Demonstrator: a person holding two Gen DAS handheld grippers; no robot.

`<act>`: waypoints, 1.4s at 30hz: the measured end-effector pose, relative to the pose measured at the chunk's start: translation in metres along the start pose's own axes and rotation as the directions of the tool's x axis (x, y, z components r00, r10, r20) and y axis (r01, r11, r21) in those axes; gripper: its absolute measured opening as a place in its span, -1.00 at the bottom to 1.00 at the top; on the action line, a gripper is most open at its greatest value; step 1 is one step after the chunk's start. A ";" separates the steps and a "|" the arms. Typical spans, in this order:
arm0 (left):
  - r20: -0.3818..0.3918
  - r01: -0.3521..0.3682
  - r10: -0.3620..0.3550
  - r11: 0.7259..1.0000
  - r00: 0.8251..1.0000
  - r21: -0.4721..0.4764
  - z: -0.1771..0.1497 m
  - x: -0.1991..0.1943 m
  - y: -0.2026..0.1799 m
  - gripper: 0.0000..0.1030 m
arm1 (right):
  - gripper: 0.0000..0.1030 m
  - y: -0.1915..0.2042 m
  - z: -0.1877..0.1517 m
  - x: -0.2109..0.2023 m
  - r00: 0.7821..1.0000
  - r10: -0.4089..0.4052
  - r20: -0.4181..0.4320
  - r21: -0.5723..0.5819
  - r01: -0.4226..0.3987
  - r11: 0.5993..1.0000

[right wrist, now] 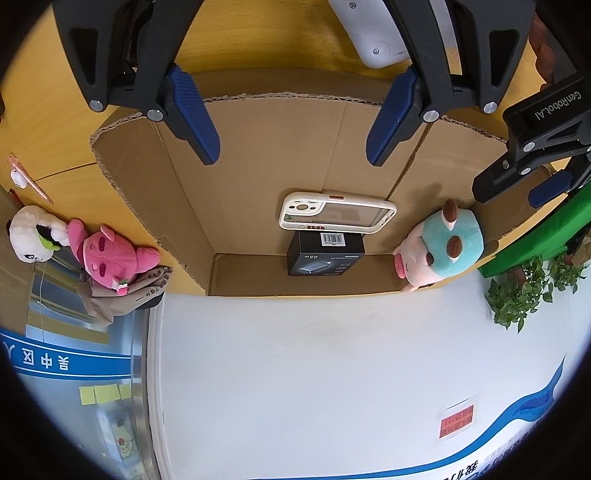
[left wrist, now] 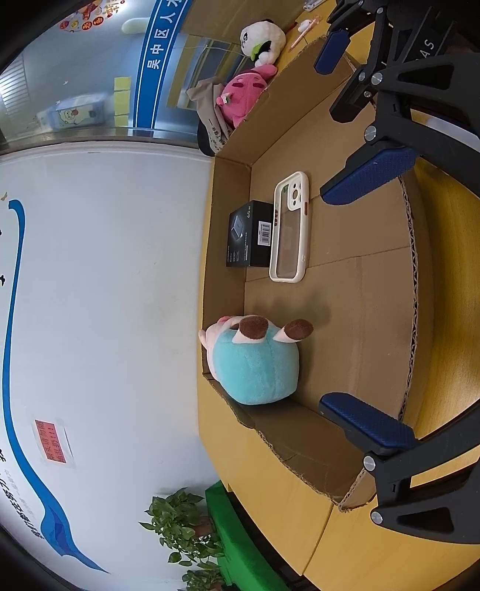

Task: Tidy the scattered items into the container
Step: 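Move both grippers out of the box toward the black sunglasses, then close both grippers on the black sunglasses and lift them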

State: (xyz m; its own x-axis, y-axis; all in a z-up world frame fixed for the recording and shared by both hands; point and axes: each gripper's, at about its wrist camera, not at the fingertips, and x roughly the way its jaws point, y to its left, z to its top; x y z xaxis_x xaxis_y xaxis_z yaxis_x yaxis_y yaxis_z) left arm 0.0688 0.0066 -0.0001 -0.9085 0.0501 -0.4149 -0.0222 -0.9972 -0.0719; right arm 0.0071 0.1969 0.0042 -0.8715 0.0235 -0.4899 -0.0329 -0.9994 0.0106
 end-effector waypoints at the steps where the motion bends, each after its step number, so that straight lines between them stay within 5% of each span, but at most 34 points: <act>1: -0.002 -0.002 0.002 1.000 1.000 0.001 0.000 0.000 0.000 1.00 | 0.58 0.000 0.000 0.000 1.000 0.002 0.000 0.000 -0.002 1.000; 19: -0.030 -0.018 0.020 0.998 0.999 0.054 -0.002 0.001 -0.006 1.00 | 0.58 -0.021 0.001 -0.026 0.997 0.076 -0.001 0.014 -0.076 0.997; 25: -0.065 0.126 -0.122 0.990 0.990 0.063 0.006 -0.027 -0.022 1.00 | 0.58 -0.089 -0.015 -0.060 0.996 0.082 -0.040 0.193 -0.073 0.978; 28: -0.148 0.237 -0.219 0.965 0.964 0.115 0.000 -0.036 -0.052 1.00 | 0.58 -0.133 -0.030 -0.060 0.989 0.055 -0.140 0.301 -0.011 0.954; 31: -0.232 0.375 -0.333 0.912 0.914 0.167 -0.010 -0.041 -0.091 1.00 | 0.58 -0.162 -0.047 -0.045 0.952 0.157 -0.262 0.404 -0.039 0.914; 35: -0.374 0.564 -0.459 0.788 0.806 0.249 -0.034 -0.042 -0.147 1.00 | 0.58 -0.166 -0.058 -0.032 0.921 0.243 -0.304 0.471 -0.076 0.879; 39: -0.457 0.610 -0.455 0.739 0.765 0.285 -0.048 -0.034 -0.181 1.00 | 0.49 -0.157 -0.061 -0.018 0.907 0.291 -0.305 0.482 -0.117 0.868; 42: -0.504 0.587 -0.396 0.749 0.768 0.306 -0.057 -0.019 -0.199 0.99 | 0.17 -0.152 -0.060 -0.014 0.901 0.296 -0.317 0.463 -0.125 0.878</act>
State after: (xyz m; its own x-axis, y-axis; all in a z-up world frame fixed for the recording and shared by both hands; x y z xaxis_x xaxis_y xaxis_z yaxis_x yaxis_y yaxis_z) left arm 0.1140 0.2073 -0.0294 -0.4785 0.4619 -0.7468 -0.6780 -0.7348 -0.0201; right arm 0.0536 0.3467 -0.0428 -0.6399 -0.2824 -0.7147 -0.1462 -0.8683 0.4740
